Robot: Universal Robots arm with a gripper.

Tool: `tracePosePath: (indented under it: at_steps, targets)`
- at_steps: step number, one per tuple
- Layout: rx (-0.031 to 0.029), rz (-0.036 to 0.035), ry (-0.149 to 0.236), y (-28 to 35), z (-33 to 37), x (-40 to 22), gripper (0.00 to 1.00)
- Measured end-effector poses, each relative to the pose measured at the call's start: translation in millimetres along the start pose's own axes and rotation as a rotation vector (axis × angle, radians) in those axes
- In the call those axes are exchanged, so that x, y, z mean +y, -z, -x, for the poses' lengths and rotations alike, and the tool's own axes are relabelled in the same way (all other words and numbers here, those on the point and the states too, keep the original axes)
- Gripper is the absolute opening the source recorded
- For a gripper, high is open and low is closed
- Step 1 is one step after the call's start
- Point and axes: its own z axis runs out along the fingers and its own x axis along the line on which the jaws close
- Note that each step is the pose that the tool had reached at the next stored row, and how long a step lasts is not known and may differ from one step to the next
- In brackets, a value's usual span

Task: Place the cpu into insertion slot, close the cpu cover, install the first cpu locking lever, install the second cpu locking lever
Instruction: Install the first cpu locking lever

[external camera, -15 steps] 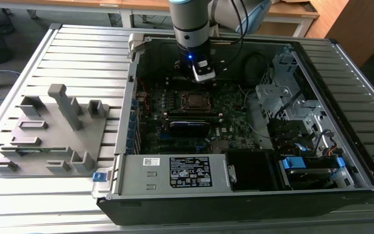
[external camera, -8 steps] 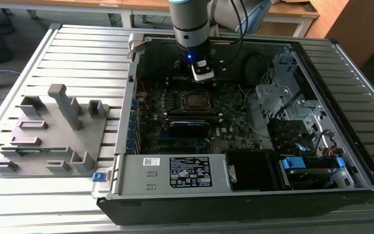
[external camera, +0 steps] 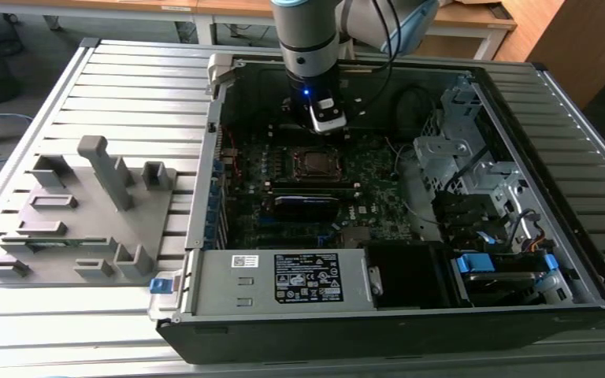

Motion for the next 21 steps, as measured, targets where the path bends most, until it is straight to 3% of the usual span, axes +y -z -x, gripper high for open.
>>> tracePosePath:
  at_steps: [12,21]
  targets:
    - [-0.0069,-0.0018,0.002,-0.2,-1.0,-2.0,0.11]
    - [-0.0157,-0.0001,0.003,-2.8,-2.3,-2.8,0.11]
